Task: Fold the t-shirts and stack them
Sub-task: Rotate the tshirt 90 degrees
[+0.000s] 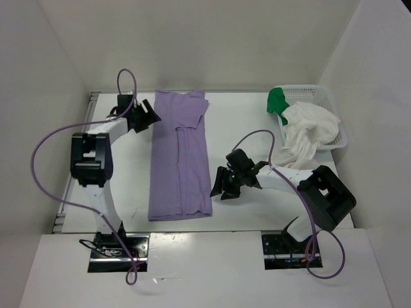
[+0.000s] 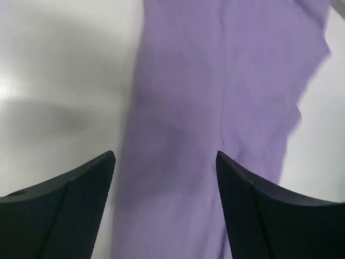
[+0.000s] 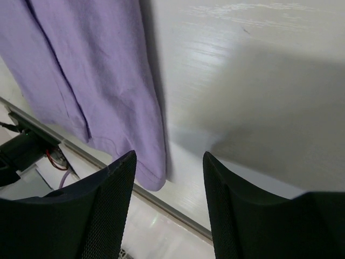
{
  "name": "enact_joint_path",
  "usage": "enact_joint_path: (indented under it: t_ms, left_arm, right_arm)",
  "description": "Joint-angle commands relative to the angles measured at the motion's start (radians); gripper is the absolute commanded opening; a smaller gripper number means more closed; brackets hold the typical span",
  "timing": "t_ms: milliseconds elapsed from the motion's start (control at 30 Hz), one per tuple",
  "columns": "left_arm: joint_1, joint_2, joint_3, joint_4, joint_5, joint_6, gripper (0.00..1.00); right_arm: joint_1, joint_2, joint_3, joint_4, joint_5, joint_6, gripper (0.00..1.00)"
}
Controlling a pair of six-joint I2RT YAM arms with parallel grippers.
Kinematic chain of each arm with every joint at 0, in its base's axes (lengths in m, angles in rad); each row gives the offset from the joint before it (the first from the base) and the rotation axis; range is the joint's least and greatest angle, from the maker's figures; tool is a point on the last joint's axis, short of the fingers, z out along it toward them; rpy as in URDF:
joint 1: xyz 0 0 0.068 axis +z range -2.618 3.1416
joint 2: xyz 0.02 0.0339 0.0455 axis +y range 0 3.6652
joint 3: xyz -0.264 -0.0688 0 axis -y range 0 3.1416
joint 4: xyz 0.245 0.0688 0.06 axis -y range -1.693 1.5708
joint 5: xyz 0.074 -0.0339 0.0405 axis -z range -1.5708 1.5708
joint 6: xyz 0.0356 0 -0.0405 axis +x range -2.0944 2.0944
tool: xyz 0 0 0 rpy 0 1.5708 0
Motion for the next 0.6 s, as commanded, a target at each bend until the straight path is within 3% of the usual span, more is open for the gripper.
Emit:
enact_joint_path:
  t_ms: [0,200,367,433,567]
  left_arm:
    - [-0.003,-0.233,-0.257,0.032,0.016,-0.01,0.8]
    - [-0.032,-0.561,-0.603,-0.167,0.028,-0.059,0.41]
    - [-0.032,-0.959,-0.787,-0.372,-0.104,-0.206,0.35]
    - [-0.032,-0.995,-0.792,-0.437,-0.128,-0.247,0.35]
    - [-0.07,-0.977,-0.856,-0.451,-0.021,-0.23,0.35]
  right_arm:
    - [0.001,-0.008,0.022,0.066,-0.053,-0.03,0.58]
    - [0.058,-0.017,-0.022,0.057,-0.077,-0.029,0.55]
    - [0.107,-0.017,-0.044,0.097,-0.073,0.022,0.55]
    - [0.118,-0.017,-0.044,0.106,-0.062,0.022,0.55]
    - [0.127,0.004,-0.053,0.129,-0.071,0.042,0.55]
